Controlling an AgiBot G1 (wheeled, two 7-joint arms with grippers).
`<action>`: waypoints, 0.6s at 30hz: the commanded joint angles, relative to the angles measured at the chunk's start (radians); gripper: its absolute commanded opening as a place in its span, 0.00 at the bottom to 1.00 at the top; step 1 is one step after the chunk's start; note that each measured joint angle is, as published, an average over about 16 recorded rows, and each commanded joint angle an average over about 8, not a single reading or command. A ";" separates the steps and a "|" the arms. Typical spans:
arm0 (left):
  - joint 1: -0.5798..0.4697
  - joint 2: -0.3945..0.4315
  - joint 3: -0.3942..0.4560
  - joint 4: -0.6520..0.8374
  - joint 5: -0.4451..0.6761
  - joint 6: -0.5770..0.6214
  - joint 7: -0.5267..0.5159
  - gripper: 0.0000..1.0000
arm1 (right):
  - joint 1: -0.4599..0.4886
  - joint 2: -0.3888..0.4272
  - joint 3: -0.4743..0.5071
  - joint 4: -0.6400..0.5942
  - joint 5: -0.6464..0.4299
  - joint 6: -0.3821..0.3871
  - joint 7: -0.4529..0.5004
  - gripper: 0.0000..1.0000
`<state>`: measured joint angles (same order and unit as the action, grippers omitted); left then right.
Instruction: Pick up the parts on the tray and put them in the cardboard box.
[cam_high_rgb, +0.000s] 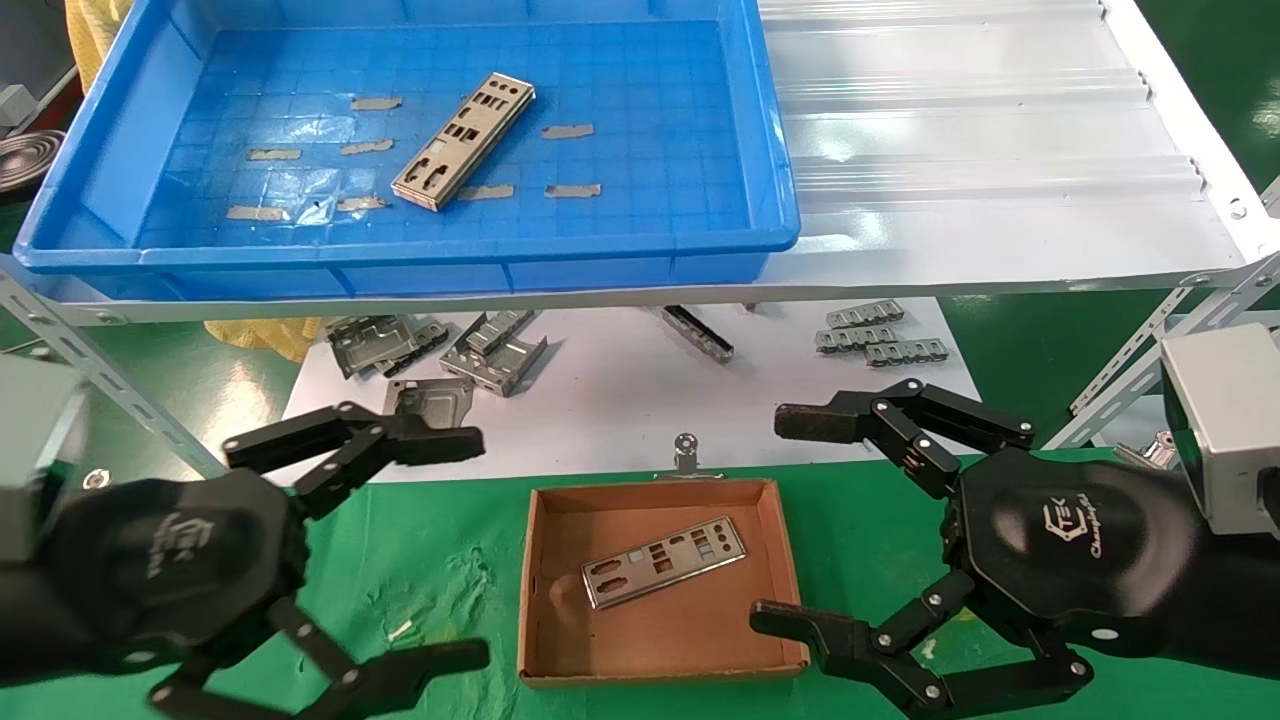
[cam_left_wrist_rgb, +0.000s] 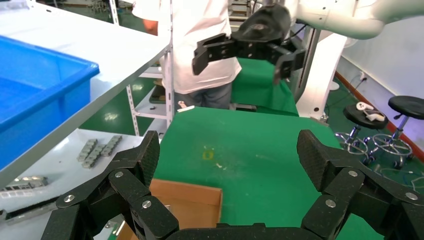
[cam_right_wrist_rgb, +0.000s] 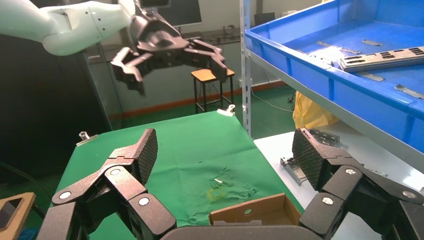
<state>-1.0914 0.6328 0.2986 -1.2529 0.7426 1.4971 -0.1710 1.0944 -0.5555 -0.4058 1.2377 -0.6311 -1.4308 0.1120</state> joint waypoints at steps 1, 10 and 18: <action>0.014 -0.018 -0.016 -0.027 -0.010 -0.001 -0.013 1.00 | 0.000 0.000 0.000 0.000 0.000 0.000 0.000 1.00; 0.030 -0.037 -0.034 -0.054 -0.024 -0.001 -0.023 1.00 | 0.000 0.000 0.000 0.000 0.000 0.000 0.000 1.00; 0.024 -0.030 -0.027 -0.043 -0.018 -0.002 -0.020 1.00 | 0.000 0.000 0.000 0.000 0.000 0.000 0.000 1.00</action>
<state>-1.0671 0.6026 0.2716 -1.2967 0.7237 1.4955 -0.1912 1.0942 -0.5554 -0.4057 1.2375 -0.6308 -1.4305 0.1119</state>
